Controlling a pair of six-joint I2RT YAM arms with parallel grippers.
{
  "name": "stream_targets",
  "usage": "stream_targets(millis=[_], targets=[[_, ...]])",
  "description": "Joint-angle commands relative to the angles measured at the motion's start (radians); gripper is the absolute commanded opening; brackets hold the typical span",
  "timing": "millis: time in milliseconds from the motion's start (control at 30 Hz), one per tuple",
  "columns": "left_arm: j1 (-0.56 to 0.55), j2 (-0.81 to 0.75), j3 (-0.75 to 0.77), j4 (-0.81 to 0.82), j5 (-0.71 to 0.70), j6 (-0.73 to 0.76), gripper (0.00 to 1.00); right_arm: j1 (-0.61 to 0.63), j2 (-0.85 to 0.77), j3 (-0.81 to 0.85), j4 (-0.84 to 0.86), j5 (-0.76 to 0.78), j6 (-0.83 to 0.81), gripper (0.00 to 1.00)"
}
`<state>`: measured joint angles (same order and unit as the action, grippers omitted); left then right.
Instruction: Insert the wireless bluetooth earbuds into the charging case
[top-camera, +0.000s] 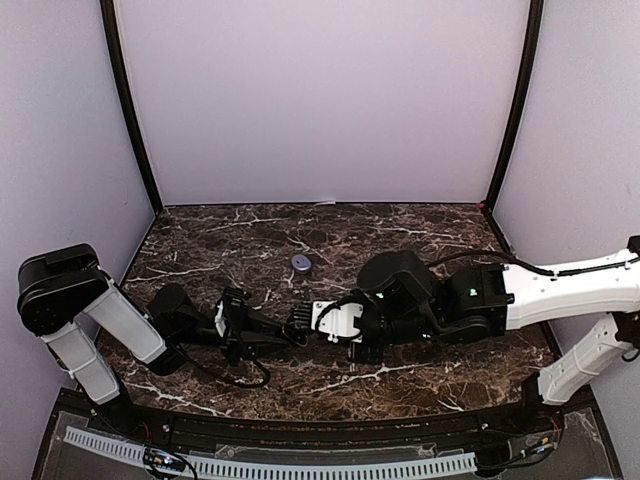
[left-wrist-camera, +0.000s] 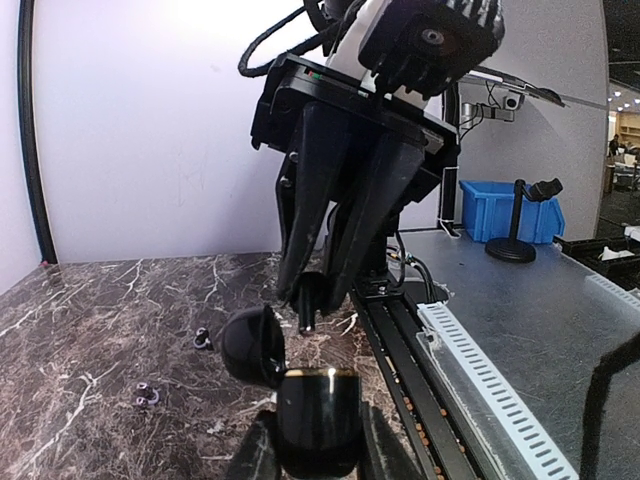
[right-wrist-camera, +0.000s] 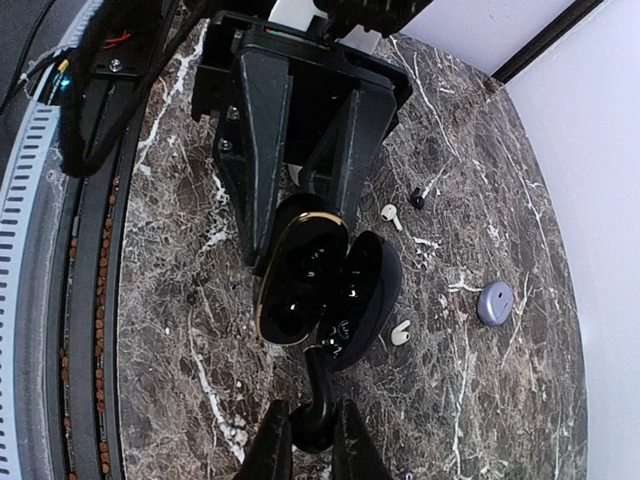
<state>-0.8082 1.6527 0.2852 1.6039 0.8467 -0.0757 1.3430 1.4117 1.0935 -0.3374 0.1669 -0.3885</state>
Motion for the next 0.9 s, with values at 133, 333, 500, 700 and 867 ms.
stream_targets(millis=[133,333,500,700,867], targets=[[-0.006,-0.049,0.011,-0.004,-0.002,0.077,0.00,0.005,-0.044,-0.032,0.023,-0.069,0.133,0.00],[-0.014,-0.097,0.022,-0.117,-0.027,0.182,0.00,0.006,-0.011,-0.013,0.020,-0.099,0.197,0.00],[-0.023,-0.125,0.028,-0.191,-0.033,0.268,0.00,0.005,0.025,0.018,0.018,-0.104,0.241,0.00],[-0.025,-0.128,0.017,-0.164,-0.021,0.302,0.00,-0.012,0.046,0.037,0.005,-0.102,0.301,0.00],[-0.027,-0.117,0.016,-0.140,-0.012,0.303,0.00,-0.036,0.067,0.088,-0.021,-0.115,0.333,0.00]])
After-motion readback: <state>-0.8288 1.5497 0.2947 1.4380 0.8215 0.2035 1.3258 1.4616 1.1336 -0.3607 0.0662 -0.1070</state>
